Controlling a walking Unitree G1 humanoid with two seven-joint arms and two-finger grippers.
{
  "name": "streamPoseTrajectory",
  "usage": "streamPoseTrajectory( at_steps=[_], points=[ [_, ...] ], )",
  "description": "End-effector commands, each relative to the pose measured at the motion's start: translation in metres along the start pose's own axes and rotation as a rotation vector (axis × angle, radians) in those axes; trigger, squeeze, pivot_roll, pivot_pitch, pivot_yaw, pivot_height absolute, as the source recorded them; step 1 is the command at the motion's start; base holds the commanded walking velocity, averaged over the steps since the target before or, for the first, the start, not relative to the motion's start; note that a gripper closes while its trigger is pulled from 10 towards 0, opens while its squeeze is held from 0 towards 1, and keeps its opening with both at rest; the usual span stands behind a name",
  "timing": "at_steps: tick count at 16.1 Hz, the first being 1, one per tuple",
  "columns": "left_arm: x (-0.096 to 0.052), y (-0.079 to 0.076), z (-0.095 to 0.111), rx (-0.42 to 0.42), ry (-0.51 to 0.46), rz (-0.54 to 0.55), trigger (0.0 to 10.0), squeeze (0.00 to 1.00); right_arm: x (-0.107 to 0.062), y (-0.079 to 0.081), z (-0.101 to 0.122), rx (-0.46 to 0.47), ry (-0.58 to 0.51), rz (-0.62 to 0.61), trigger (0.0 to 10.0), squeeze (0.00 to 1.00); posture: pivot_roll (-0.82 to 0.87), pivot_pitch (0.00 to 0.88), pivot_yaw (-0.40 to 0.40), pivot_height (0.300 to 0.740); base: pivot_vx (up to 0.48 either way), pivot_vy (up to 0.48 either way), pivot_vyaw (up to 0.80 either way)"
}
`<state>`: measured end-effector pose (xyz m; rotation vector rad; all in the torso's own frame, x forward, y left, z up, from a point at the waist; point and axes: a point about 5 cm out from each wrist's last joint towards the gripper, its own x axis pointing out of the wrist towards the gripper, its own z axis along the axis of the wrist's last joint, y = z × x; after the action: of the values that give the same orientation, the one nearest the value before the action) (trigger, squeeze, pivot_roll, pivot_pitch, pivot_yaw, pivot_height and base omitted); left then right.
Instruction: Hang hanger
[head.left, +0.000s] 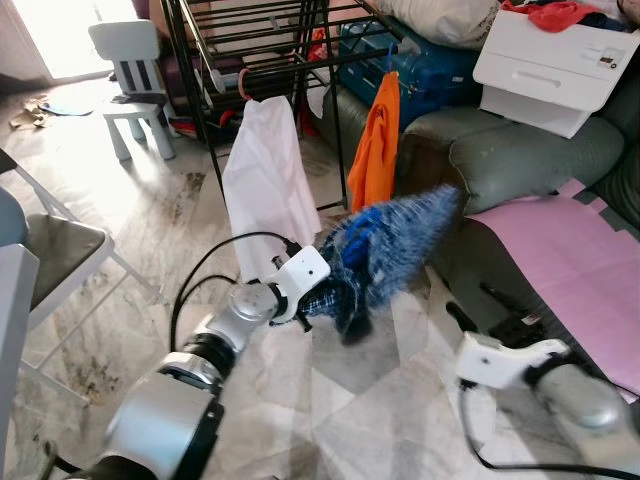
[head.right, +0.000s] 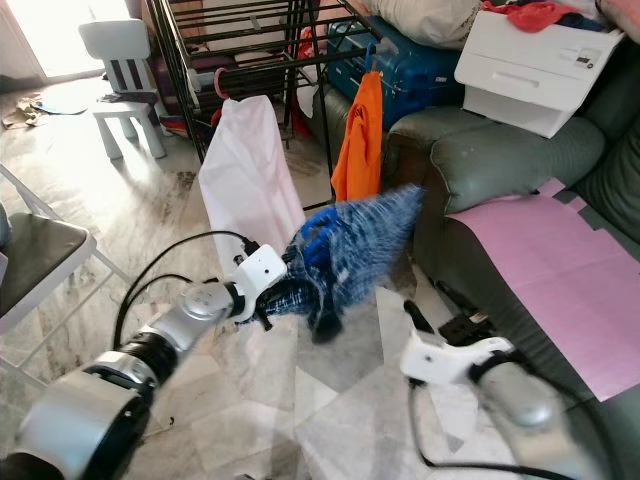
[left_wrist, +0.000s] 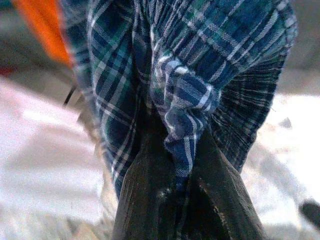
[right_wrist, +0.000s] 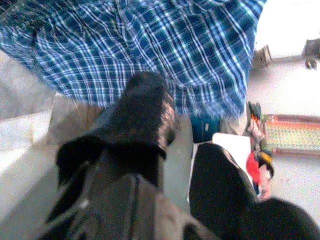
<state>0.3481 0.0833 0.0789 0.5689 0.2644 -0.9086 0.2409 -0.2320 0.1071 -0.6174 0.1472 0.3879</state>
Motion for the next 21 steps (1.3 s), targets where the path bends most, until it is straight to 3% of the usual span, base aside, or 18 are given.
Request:
streamPoseTrajectory(
  at_steps=[1, 4, 7, 13, 14, 15, 16, 18, 21],
  points=[
    [-0.003, -0.002, 0.003, 0.125, -0.021, -0.080, 0.0, 0.00, -0.006, -0.007, 0.008, -0.049, -0.023, 0.043, 10.0, 1.00, -0.06, 0.000, 0.041, 0.740, 0.000, 0.000, 0.00],
    [-0.010, -0.002, -0.003, 0.253, 0.005, -0.156, 0.0, 0.00, -0.014, -0.022, 0.021, -0.147, -0.035, 0.097, 10.0, 1.00, -0.06, 0.000, 0.040, 0.740, 0.000, 0.000, 0.00],
    [-0.011, -0.004, -0.006, 0.310, 0.025, -0.181, 0.0, 0.00, -0.016, -0.027, 0.038, -0.189, -0.080, 0.121, 10.0, 1.00, -0.06, 0.000, 0.042, 0.740, 0.000, 0.000, 0.00],
    [-0.007, -0.023, 0.011, 0.391, -0.154, -0.274, 0.0, 0.00, -0.018, -0.030, 0.032, -0.123, -0.029, 0.248, 10.0, 1.00, -0.06, 0.000, 0.041, 0.740, 0.000, 0.000, 0.00],
    [-0.006, -0.027, 0.014, 0.403, -0.188, -0.286, 0.0, 0.00, -0.018, -0.030, 0.027, -0.126, -0.001, 0.291, 10.0, 0.80, -0.05, 0.000, 0.039, 0.740, 0.000, 0.000, 0.00],
    [-0.006, -0.029, 0.016, 0.405, -0.211, -0.293, 0.0, 0.00, -0.017, -0.029, 0.024, -0.100, 0.009, 0.326, 10.0, 0.20, -0.05, 0.000, 0.039, 0.740, 0.000, 0.000, 0.00],
    [-0.006, -0.030, 0.017, 0.409, -0.218, -0.295, 0.0, 0.00, -0.016, -0.027, 0.021, -0.065, 0.020, 0.365, 6.5, 0.00, -0.05, 0.000, 0.037, 0.740, 0.000, 0.000, 0.00],
    [-0.006, -0.031, 0.017, 0.415, -0.222, -0.300, 0.0, 0.00, -0.014, -0.024, 0.015, -0.048, 0.042, 0.398, 0.0, 0.00, -0.05, 0.000, 0.037, 0.740, 0.000, 0.000, 0.00],
    [-0.006, -0.032, 0.016, 0.427, -0.220, -0.315, 0.0, 0.00, -0.012, -0.018, 0.011, -0.064, 0.075, 0.481, 0.0, 0.00, -0.05, 0.000, 0.039, 0.740, 0.000, 0.000, 0.00]
  ],
)
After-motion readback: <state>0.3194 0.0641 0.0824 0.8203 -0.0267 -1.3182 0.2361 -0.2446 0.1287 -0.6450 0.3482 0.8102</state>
